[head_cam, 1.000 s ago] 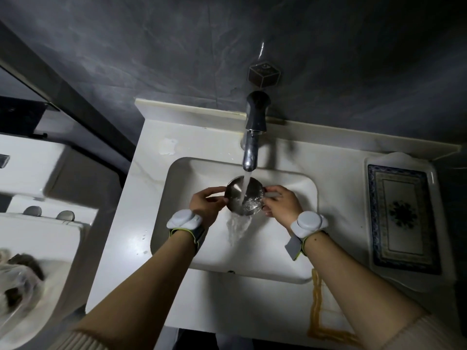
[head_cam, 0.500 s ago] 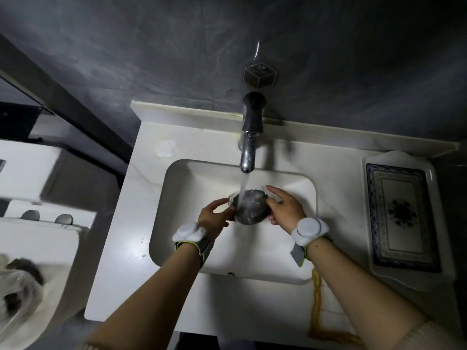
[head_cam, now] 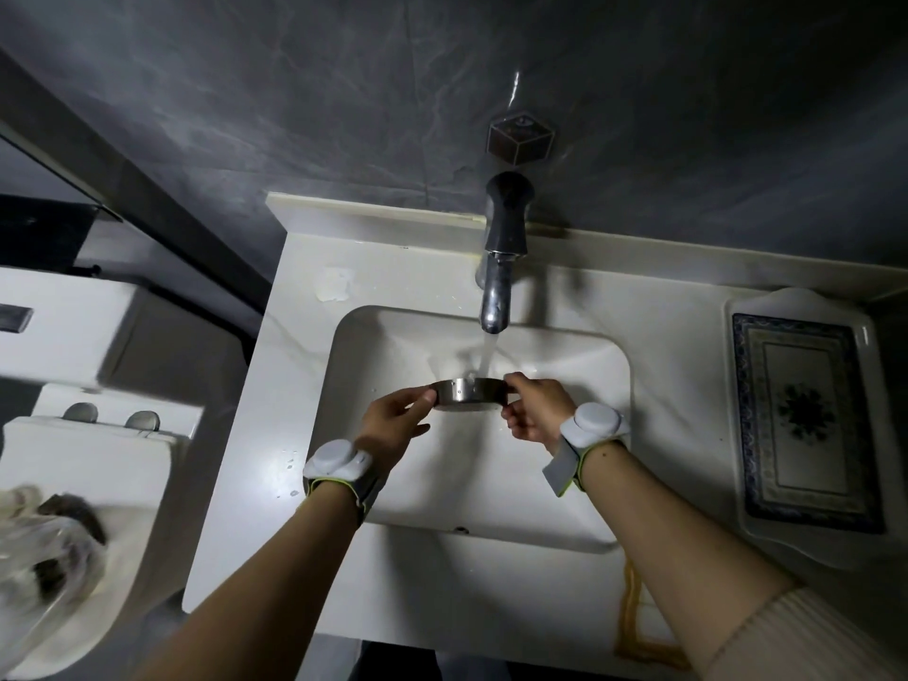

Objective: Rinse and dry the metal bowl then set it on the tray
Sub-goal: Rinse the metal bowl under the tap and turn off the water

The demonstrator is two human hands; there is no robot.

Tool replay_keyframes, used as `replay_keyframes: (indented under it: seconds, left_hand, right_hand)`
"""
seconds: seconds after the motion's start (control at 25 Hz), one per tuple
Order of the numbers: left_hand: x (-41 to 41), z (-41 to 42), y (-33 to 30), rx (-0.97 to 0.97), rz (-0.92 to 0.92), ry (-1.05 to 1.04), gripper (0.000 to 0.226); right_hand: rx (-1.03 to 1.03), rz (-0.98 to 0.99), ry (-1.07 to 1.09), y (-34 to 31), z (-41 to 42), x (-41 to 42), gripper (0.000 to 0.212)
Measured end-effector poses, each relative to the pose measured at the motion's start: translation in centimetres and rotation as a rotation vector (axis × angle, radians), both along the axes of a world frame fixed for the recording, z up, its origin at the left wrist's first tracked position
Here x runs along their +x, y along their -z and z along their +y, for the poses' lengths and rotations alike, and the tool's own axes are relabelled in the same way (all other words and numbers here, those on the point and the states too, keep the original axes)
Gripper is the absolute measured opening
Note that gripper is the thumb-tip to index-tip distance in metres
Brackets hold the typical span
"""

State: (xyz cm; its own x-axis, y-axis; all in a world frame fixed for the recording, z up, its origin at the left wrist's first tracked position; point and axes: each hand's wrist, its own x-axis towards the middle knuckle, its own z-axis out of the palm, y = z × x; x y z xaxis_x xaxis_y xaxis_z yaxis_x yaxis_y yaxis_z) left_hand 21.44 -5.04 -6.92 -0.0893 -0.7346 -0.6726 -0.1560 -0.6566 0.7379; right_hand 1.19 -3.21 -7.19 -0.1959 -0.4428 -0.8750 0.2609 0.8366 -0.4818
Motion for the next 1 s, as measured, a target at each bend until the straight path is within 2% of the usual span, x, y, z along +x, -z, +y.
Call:
replay_keyframes:
  seconds: [0.2,0.36,0.44,0.56,0.76,1.0]
  left_hand:
    - [-1.3,-0.3,-0.2,0.041,0.072,-0.148,0.029]
    - [-2.5,-0.6,-0.1,0.067,0.084,-0.204,0.038]
    - [-2.8,-0.6,0.0,0.095,0.044,-0.19,0.044]
    - [-3.1,-0.6,0.4,0.143,-0.035,-0.14,0.047]
    - [-2.7,-0.1,0.9,0.134,-0.002,-0.114,0.036]
    - [-1.8,0.2,0.8,0.166,0.048,-0.065,0.029]
  right_hand:
    - [-0.003,0.026,-0.036,0.7,0.1,-0.3,0.034]
    - [-0.054,0.18,-0.095,1.5,0.3,-0.5,0.044]
    - [-0.078,0.224,-0.109,1.6,0.2,-0.4,0.042]
    - [-0.084,0.156,-0.085,1.5,0.1,-0.1,0.038]
    - [-0.138,0.142,-0.092,1.7,0.5,-0.4,0.036]
    - [-0.1,0.124,-0.086,1.2,0.7,-0.4,0.035]
